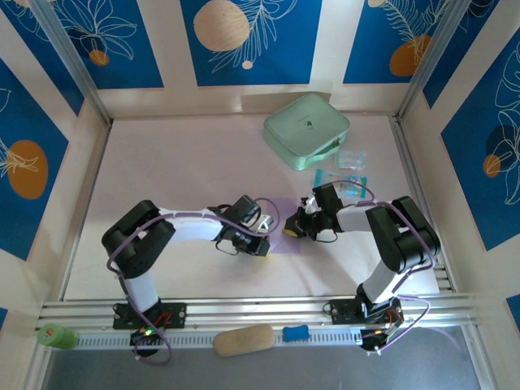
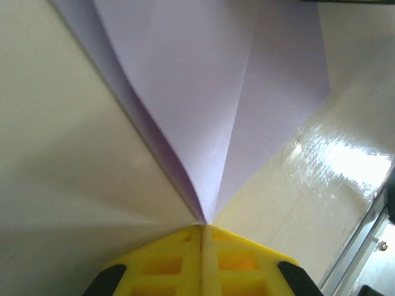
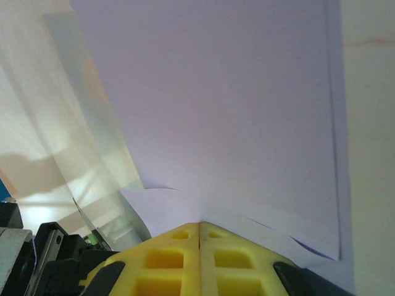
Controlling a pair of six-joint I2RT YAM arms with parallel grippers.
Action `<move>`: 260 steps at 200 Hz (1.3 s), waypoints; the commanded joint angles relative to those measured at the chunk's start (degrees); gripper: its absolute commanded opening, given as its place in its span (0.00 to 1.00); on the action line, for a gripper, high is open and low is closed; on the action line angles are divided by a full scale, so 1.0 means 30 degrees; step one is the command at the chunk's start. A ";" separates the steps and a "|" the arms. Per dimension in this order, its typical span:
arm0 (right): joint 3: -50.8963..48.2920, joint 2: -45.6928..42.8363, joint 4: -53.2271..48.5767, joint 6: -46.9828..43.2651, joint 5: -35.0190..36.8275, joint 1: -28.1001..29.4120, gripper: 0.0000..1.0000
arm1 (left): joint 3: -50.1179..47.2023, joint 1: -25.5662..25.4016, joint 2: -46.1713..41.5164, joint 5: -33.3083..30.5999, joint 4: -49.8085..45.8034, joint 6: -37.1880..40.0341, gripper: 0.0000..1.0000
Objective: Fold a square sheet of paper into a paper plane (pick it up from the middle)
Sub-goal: Fold the triangle a second time at the center of the table.
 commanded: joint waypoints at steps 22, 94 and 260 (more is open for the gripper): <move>-0.0272 0.0799 -0.1898 -0.0117 0.1216 -0.0158 0.00 | 0.0280 -0.0083 -0.1432 -0.1202 0.0485 -0.0456 0.03; -0.0240 0.0628 -0.1807 0.0050 0.1136 -0.0129 0.00 | 0.3978 0.0000 0.2473 -0.0421 0.0284 -0.0117 0.06; 0.0081 0.0405 -0.1909 -0.0443 0.1512 0.0421 0.00 | 0.1661 0.0146 0.2900 -0.1196 -0.0071 -0.0321 0.00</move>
